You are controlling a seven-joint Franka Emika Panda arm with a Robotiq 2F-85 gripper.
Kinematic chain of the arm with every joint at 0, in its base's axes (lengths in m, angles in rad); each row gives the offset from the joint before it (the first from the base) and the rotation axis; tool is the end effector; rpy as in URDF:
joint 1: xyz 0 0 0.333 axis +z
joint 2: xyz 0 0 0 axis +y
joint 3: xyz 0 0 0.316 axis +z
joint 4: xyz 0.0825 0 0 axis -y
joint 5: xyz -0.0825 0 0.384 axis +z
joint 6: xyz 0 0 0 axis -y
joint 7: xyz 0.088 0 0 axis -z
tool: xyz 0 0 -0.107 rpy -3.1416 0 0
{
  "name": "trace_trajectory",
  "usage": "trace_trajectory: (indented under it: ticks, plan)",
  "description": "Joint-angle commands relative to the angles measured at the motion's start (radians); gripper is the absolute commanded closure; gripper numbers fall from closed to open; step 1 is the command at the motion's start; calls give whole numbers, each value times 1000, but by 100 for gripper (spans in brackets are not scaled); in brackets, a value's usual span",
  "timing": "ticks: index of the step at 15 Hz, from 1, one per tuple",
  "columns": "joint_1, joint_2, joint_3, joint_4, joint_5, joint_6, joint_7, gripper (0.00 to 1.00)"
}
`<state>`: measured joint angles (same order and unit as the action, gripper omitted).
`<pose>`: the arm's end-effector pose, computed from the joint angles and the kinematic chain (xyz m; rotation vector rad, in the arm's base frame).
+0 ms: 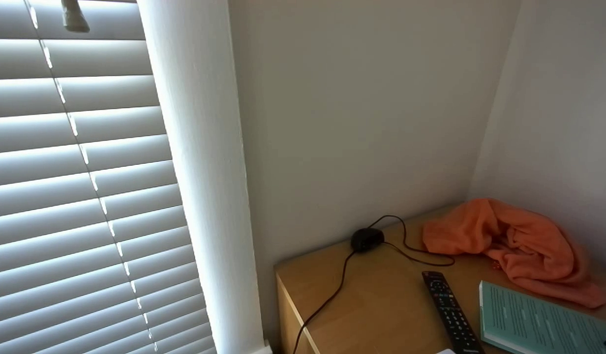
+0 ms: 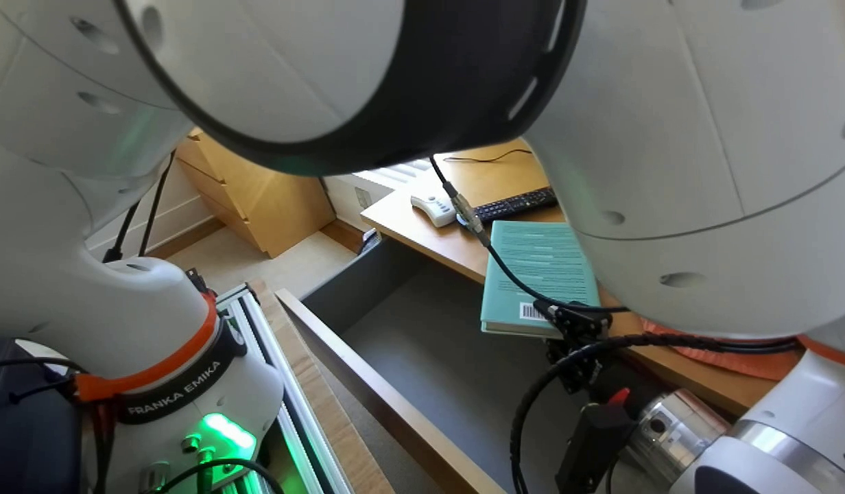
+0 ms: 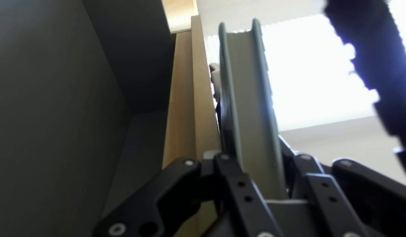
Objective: Put the book into the drawer
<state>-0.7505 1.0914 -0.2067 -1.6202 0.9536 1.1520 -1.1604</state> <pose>0.3709 -0.3413 0.0148 -1.5467 0.2419 0.0278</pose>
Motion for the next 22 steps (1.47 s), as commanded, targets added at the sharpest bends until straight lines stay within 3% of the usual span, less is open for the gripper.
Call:
trace_trajectory:
  ticks: [1, 14, 22]
  plan:
    - [-17, 36, 10, 53, -82, -93, -36, 94]
    - [-8, 26, 62, 127, -414, -219, -194, 93]
    - [19, -22, 61, 100, -545, -192, -143, 93]
